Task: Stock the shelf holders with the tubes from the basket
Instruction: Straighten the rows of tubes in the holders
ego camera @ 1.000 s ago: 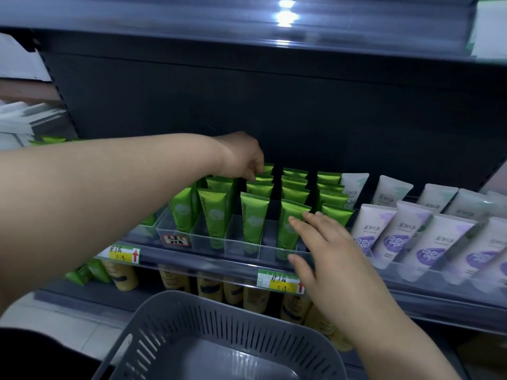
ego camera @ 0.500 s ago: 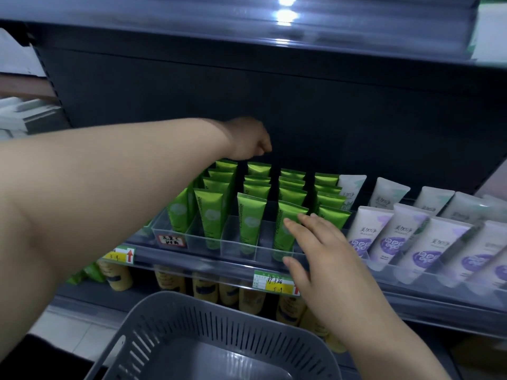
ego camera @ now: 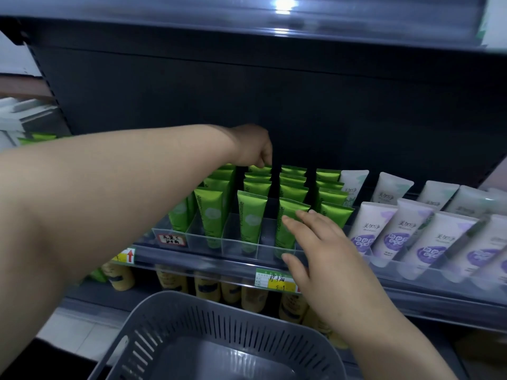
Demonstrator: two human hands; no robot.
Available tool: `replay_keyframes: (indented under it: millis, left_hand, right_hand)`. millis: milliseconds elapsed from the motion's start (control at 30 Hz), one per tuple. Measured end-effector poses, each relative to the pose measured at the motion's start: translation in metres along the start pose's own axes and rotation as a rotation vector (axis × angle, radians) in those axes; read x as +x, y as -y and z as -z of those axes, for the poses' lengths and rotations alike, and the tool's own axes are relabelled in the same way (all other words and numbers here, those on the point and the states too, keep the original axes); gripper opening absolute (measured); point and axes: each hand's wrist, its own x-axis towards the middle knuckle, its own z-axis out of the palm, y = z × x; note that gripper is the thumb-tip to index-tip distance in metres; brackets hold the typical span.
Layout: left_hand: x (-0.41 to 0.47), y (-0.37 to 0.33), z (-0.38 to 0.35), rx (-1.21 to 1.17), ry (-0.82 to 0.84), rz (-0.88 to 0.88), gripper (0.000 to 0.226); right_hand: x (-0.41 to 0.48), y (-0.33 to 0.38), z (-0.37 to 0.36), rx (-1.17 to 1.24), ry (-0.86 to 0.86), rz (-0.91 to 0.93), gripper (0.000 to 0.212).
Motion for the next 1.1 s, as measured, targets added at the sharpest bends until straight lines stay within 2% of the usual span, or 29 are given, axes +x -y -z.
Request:
replay_keyframes:
  millis: [567,833,1000,1100]
  left_hand:
    - [-0.006,0.003,0.006,0.011,-0.054,0.005,0.031]
    - [-0.036,0.001,0.011,0.213,-0.161,-0.09,0.031]
    - [-0.064,0.008,-0.001,0.265,-0.271,-0.23,0.028]
    - [-0.069,0.018,0.004,0.239,-0.235,-0.066,0.03]
  right_hand:
    - [-0.002,0.002,0.006,0.023,0.059,0.018,0.056]
    - [0.0,0.002,0.003,0.014,-0.004,0.005,0.054]
    - [-0.001,0.005,0.011,0.024,-0.006,0.011,0.056]
    - [-0.003,0.005,0.016,0.027,0.021,-0.003,0.057]
